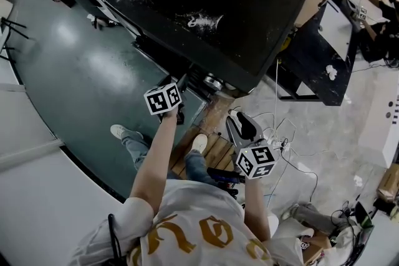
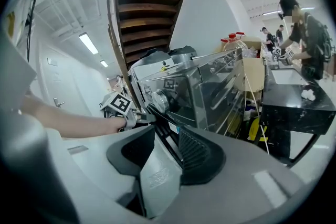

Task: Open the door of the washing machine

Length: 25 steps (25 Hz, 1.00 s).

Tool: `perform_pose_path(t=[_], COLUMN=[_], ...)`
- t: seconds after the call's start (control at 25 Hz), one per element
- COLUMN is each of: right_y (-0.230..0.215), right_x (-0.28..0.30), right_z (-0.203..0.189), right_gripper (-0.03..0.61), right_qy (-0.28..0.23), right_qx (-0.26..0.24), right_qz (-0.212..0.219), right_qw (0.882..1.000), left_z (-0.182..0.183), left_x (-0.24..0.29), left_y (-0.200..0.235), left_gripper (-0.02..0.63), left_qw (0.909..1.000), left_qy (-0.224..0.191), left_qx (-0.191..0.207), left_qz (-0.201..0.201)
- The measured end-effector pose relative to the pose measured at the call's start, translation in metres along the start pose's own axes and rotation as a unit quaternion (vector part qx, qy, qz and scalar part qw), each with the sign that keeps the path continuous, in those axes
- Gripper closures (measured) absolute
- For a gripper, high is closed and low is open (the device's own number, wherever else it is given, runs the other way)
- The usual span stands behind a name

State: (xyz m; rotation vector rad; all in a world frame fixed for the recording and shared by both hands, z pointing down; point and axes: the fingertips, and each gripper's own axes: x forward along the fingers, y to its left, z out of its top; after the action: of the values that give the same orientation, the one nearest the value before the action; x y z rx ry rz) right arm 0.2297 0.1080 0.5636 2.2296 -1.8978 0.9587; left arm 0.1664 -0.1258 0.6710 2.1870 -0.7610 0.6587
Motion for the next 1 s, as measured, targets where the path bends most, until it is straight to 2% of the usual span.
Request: perform_pose_path(t=[0.52,0.76,1.0], right_y=[0.008,0.011,0.013], right_x=[-0.004,-0.007,-0.006], right_z=[0.001,0.001,0.001], right_gripper=[0.434,0.434,0.436], right_qy=[-0.002,-0.002,-0.006], right_qx=[-0.003,-0.001,-0.001], right_qz=[0.006,0.008,0.011], right_qw=[1.0,1.0,1.0], left_z=[-0.002,-0.008,-0.019], left_x=[-0.002,-0.002,-0.018], left_y=[0.002,0.002,0.015], left_gripper=[0.331,0.333,0.342], left_qw=[1.0,0.9992,0.9991], left_qy=[-0.006,-0.01,-0.016], left_qx=[-0.002,-0.032,-0.034], left_qz=[-0.006,-0.022,-0.021])
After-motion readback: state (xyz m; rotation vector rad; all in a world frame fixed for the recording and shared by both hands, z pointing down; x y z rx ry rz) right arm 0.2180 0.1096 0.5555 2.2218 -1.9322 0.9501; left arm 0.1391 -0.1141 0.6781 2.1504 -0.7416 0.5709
